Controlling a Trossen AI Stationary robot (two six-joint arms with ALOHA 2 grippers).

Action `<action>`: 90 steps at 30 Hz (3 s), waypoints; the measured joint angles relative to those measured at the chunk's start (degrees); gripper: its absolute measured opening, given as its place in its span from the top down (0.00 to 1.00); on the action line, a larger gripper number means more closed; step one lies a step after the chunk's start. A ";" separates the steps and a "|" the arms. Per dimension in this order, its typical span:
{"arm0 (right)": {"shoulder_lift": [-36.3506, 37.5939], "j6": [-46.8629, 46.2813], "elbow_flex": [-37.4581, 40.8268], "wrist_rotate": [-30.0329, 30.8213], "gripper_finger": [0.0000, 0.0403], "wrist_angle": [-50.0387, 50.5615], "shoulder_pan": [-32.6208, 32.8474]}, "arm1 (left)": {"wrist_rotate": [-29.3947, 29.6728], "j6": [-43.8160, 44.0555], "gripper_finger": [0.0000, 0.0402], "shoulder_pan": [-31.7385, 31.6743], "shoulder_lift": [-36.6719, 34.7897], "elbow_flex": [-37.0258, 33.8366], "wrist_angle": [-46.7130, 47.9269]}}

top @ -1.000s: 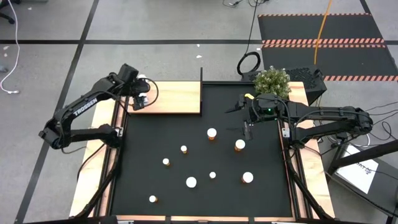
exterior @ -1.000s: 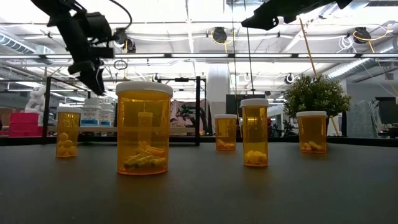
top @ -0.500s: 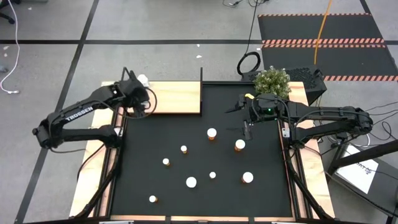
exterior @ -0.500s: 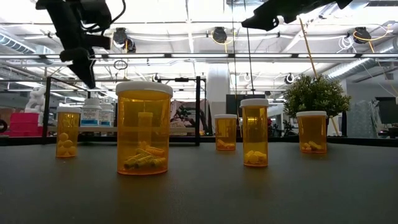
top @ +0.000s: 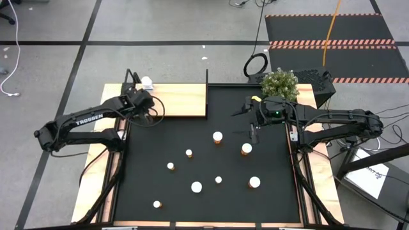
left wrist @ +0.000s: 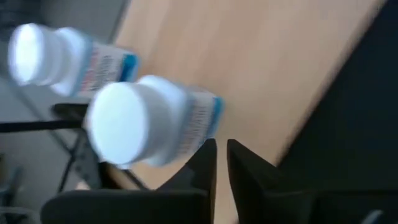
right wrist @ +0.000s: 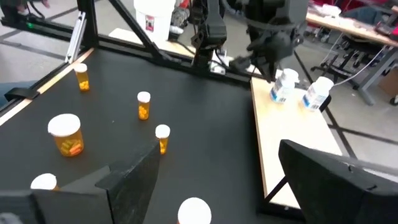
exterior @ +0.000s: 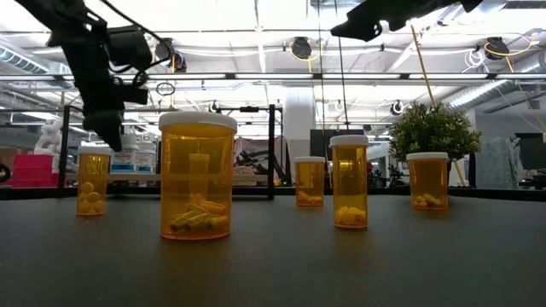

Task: Pick and place medicine bottles onto shelf by color
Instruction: Put the white pill bottle on the shelf aligned with the other white pill bottle on the shelf, then put the large orange pill bottle on the shelf

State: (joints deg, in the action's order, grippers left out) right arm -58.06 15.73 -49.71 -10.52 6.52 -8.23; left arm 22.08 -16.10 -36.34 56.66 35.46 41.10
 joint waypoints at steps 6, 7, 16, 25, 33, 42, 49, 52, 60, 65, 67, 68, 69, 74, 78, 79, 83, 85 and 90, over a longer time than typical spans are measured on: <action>0.01 0.12 0.00 0.00 0.21 -1.77 0.00 | 2.50 -1.35 0.97 -0.02 0.00 -1.39 -3.19; 0.01 0.13 0.00 0.00 0.21 -1.77 0.00 | 2.49 -1.36 0.97 -0.02 0.00 -1.39 -3.29; 0.02 0.00 0.00 0.00 0.21 -1.73 0.02 | 2.58 -1.72 0.96 -1.92 0.00 -1.39 -3.77; 0.00 -0.02 0.00 0.00 0.21 -1.53 0.04 | 1.95 -2.19 0.95 -4.57 0.00 -1.39 -4.05; 0.00 0.11 0.00 0.00 0.21 -1.55 0.02 | -1.99 -1.77 0.95 -4.57 0.36 -1.39 -4.56; 0.00 0.11 0.00 0.00 0.21 -1.59 0.02 | -2.09 -2.16 0.95 -4.57 6.68 -1.39 -7.29; 0.00 0.42 0.00 0.00 0.21 -1.59 0.02 | -0.76 -2.16 0.95 -4.52 8.59 -1.39 -7.44; 0.00 0.78 0.00 0.00 0.21 -1.61 0.02 | -0.56 -1.77 0.95 -4.24 8.58 -1.39 -8.41; 0.00 0.85 0.00 0.00 0.21 -1.83 0.02 | -0.56 -1.36 0.95 -3.98 8.57 -1.39 -9.90; 0.00 0.85 0.00 0.00 0.21 -1.83 0.02 | -0.56 -1.38 0.95 -3.98 8.57 -1.39 -11.99; 0.00 0.85 0.00 0.00 0.21 -1.83 0.02 | -0.56 -1.38 0.95 -3.98 8.59 -1.39 -12.33; 0.00 0.85 0.00 0.00 0.21 -1.83 0.02 | -0.56 -1.38 0.95 -3.98 8.57 -1.39 -12.35; 0.00 0.85 0.00 0.00 0.21 -1.83 0.02 | -0.56 -1.38 0.95 -3.98 8.57 -1.39 -12.37; 0.00 0.85 0.00 0.00 0.21 -1.81 0.02 | -0.56 -1.38 0.95 -3.92 8.57 -1.39 -12.37; 0.00 0.85 0.00 0.00 0.21 -1.81 0.02 | -1.24 1.03 0.95 -2.13 8.59 0.28 -10.80; 0.00 0.85 0.00 0.00 0.21 -1.81 0.02 | -1.53 1.95 0.95 -1.25 8.59 1.26 -10.10; -0.12 -0.52 0.00 0.04 0.21 -2.77 0.02 | -1.61 4.12 0.95 3.27 8.57 6.24 -6.69; -0.75 -2.08 0.00 0.28 0.21 -4.52 0.02 | -1.65 4.59 0.95 5.80 8.57 9.09 -5.40; -3.42 -6.85 -0.02 0.26 0.21 -9.02 0.07 | -1.68 6.59 0.95 11.87 8.53 15.14 -4.42</action>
State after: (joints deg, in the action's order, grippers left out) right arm -61.48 8.87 -49.74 -10.26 -2.50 -8.16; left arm 20.40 -9.51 -24.47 65.19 50.59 36.68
